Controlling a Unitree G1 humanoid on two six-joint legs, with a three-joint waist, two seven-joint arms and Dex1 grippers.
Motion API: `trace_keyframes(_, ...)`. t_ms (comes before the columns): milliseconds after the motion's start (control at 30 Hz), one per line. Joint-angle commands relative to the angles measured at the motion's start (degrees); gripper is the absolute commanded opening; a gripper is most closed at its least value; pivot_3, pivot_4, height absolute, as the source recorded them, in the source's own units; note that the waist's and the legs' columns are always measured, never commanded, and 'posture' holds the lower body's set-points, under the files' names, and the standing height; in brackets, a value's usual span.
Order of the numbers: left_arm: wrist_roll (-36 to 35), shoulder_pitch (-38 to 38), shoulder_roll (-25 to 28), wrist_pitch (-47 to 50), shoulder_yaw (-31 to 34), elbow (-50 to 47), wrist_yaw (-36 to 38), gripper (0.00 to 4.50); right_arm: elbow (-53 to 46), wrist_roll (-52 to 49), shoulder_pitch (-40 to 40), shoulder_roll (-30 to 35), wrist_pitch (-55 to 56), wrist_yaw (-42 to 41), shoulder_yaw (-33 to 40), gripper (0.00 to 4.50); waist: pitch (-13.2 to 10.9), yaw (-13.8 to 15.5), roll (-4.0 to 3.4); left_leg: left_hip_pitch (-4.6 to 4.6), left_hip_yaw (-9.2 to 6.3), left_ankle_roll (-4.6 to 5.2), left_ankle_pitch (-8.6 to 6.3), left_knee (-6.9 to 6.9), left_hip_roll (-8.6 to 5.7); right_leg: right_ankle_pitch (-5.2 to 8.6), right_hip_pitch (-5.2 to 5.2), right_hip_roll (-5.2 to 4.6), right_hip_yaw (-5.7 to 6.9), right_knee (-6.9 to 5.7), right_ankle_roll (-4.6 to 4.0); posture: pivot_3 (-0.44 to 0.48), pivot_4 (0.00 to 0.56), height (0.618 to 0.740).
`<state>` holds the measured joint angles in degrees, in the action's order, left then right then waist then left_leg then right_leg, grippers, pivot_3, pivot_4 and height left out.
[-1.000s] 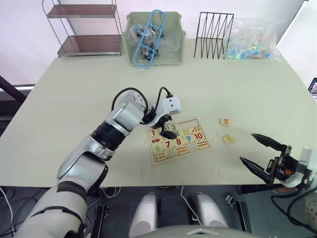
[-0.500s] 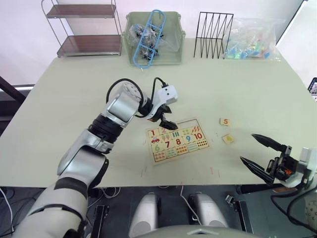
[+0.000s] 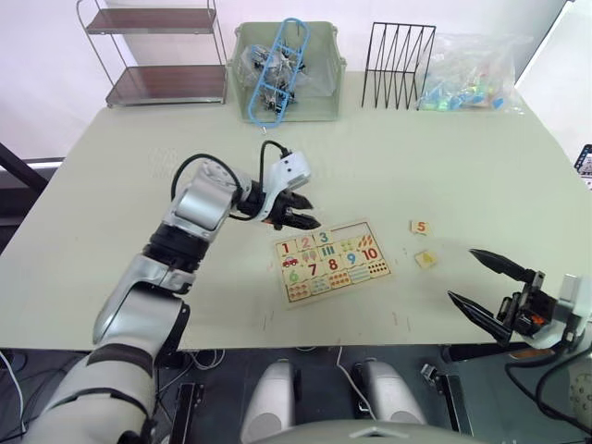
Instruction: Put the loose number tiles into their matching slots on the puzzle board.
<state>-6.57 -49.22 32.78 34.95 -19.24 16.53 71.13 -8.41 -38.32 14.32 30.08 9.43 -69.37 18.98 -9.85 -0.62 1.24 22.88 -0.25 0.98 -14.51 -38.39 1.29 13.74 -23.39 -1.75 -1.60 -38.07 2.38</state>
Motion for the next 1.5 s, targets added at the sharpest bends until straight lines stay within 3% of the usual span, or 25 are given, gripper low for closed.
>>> trace_keyframes(33, -0.9, 1.1, 1.0, -7.6, 2.3, -0.6, 1.4, 0.23, -1.4, -0.4, -0.5, 0.5, 0.2, 0.2, 0.8, 4.5, 0.0, 0.0, 0.0, 0.01, 0.0, 0.0, 0.0, 0.0, 0.0, 0.0, 0.0, -0.01, 0.0, 0.0, 0.0, 0.0, 0.15, 0.739)
trace_keyframes(300, -0.6, 3.1, 2.4, -8.4, 1.0, -0.2, 4.7, 0.11, -1.3, -0.5, -1.0, 0.7, -0.1, 0.2, 1.0, 4.5, 0.0, 0.0, 0.0, 0.01, 0.07, 0.0, 0.0, 0.0, -0.01, 0.0, 0.0, 0.01, 0.0, 0.0, 0.0, 0.0, 0.15, 0.739)
trace_keyframes(1500, 2.5, 5.4, -0.6, -8.1, -1.9, 0.2, 3.3, 0.11, -0.5, -0.1, -0.1, 0.8, 0.5, 0.0, 1.6, 4.5, 0.0, 0.0, 0.0, 0.0, 0.06, 0.0, 0.0, 0.0, -0.01, 0.0, 0.0, 0.01, 0.01, 0.0, 0.0, 0.0, 0.15, 0.739)
